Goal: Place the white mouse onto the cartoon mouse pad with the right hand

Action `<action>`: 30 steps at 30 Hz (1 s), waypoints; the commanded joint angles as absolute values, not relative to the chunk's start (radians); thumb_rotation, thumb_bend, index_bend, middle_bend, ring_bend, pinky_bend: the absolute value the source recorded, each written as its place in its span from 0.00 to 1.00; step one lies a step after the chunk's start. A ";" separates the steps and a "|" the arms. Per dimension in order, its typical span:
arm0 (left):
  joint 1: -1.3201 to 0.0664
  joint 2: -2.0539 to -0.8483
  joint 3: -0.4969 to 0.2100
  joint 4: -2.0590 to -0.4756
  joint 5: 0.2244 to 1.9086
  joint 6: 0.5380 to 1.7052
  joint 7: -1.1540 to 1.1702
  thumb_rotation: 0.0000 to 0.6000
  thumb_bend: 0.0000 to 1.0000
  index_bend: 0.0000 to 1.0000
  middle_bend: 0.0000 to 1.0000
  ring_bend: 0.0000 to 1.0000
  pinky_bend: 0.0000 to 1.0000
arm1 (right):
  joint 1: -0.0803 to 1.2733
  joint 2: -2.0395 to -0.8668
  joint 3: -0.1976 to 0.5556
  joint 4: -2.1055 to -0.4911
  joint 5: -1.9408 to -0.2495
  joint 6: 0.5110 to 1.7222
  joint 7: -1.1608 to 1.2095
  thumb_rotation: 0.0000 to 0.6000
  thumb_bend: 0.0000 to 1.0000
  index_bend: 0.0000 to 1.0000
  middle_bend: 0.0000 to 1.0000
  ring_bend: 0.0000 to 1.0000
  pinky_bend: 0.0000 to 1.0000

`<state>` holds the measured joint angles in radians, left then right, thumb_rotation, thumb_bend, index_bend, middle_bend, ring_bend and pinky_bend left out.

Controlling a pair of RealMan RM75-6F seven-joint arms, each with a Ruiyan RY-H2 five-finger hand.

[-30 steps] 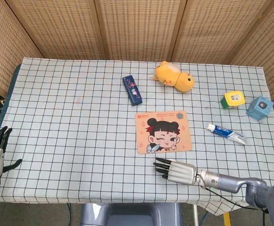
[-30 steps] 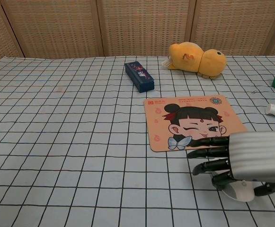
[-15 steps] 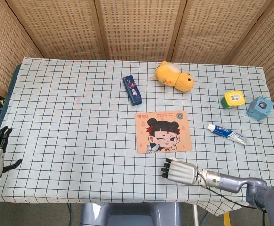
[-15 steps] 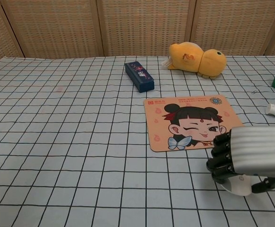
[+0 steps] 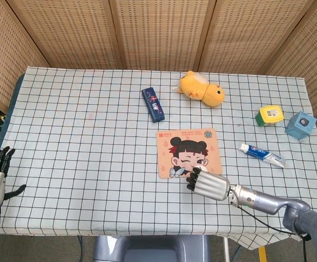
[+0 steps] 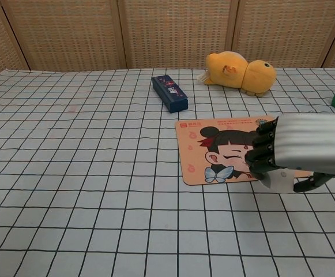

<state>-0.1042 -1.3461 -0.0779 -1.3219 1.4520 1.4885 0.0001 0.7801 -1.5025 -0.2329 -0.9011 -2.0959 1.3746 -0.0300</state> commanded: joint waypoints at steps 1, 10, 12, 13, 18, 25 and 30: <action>-0.104 -1.346 -0.078 -1.322 1.452 1.489 0.001 1.00 0.00 0.00 0.00 0.00 0.00 | 0.798 -1.513 -0.219 -0.890 -2.087 1.348 -0.042 1.00 0.15 0.83 0.62 0.48 0.47; -0.105 -1.346 -0.079 -1.320 1.447 1.483 -0.002 1.00 0.00 0.00 0.00 0.00 0.00 | 0.857 -1.581 -0.180 -0.810 -2.055 1.274 -0.031 1.00 0.15 0.83 0.62 0.48 0.47; -0.106 -1.346 -0.078 -1.319 1.445 1.479 -0.004 1.00 0.00 0.00 0.00 0.00 0.00 | 0.870 -1.599 -0.175 -0.776 -2.049 1.267 -0.019 1.00 0.15 0.83 0.62 0.48 0.47; -0.107 -1.346 -0.079 -1.318 1.444 1.477 -0.005 1.00 0.00 0.00 0.00 0.00 0.00 | 0.875 -1.606 -0.174 -0.760 -2.048 1.265 -0.015 1.00 0.15 0.83 0.62 0.48 0.47; -0.112 -1.349 -0.081 -1.310 1.431 1.458 -0.010 1.00 0.00 0.00 0.00 0.00 0.00 | 0.905 -1.646 -0.180 -0.665 -2.054 1.264 0.016 1.00 0.15 0.83 0.62 0.48 0.47; -0.121 -1.355 -0.084 -1.304 1.423 1.440 -0.007 1.00 0.00 0.00 0.00 0.00 0.00 | 0.932 -1.699 -0.201 -0.547 -2.058 1.272 0.081 1.00 0.15 0.83 0.62 0.48 0.47; -0.124 -1.358 -0.086 -1.298 1.411 1.427 -0.007 1.00 0.00 0.00 0.00 0.00 0.00 | 0.941 -1.735 -0.216 -0.469 -2.054 1.281 0.120 1.00 0.15 0.83 0.62 0.48 0.47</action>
